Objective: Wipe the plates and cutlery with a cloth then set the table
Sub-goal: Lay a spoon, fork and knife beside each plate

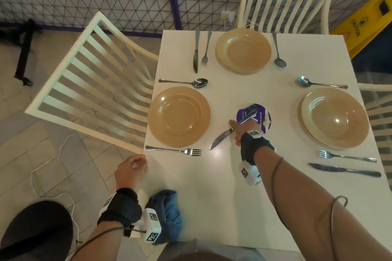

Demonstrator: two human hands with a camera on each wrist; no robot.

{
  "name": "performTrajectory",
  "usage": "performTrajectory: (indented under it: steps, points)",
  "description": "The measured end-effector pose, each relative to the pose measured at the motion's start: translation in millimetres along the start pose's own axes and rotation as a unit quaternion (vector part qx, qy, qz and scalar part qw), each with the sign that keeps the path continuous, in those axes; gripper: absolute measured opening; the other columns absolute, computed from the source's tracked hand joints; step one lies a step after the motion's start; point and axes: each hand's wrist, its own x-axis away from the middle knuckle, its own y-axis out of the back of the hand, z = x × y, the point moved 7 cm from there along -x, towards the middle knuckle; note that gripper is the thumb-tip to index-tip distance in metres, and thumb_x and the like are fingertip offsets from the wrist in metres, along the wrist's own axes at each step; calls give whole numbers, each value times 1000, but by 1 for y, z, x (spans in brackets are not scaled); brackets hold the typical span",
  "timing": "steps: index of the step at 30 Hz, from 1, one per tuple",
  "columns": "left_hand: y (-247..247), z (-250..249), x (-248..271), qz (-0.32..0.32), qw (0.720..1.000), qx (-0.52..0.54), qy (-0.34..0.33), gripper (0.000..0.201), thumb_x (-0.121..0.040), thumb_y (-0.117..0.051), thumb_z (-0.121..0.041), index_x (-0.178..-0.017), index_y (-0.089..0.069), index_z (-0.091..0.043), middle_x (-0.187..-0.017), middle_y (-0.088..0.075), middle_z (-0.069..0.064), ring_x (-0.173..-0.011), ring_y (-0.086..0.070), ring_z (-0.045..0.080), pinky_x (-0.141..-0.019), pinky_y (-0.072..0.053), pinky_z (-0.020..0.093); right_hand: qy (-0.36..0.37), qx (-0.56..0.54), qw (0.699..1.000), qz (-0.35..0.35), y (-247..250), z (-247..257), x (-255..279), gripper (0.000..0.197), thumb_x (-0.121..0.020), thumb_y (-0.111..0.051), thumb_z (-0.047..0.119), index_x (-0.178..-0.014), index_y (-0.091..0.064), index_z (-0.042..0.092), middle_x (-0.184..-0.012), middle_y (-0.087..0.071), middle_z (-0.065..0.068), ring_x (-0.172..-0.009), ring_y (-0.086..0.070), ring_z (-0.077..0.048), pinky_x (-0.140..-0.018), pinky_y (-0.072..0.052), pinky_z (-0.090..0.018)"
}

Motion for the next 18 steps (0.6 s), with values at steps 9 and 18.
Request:
performTrajectory:
  steps: [9, 18]
  points:
    - [-14, -18, 18, 2, 999, 2, -33, 18, -82, -67, -10, -75, -73, -25, -75, -73, -6, -82, -65, 17, -81, -45, 28, -36, 37, 997, 58, 9, 27, 13, 22, -85, -61, 25, -87, -66, 4, -67, -74, -12, -64, -74, -28, -76, -63, -47]
    - [-41, -42, 40, 33, 998, 4, -62, 20, -86, -68, -15, -74, -75, -31, -81, -74, -7, -83, -69, 24, -84, -53, 33, 13, 213, 977, 22, 16, 22, 16, 44, -72, -63, 27, -106, -57, 0, -77, -62, -7, -69, -61, -26, -52, -41, -25]
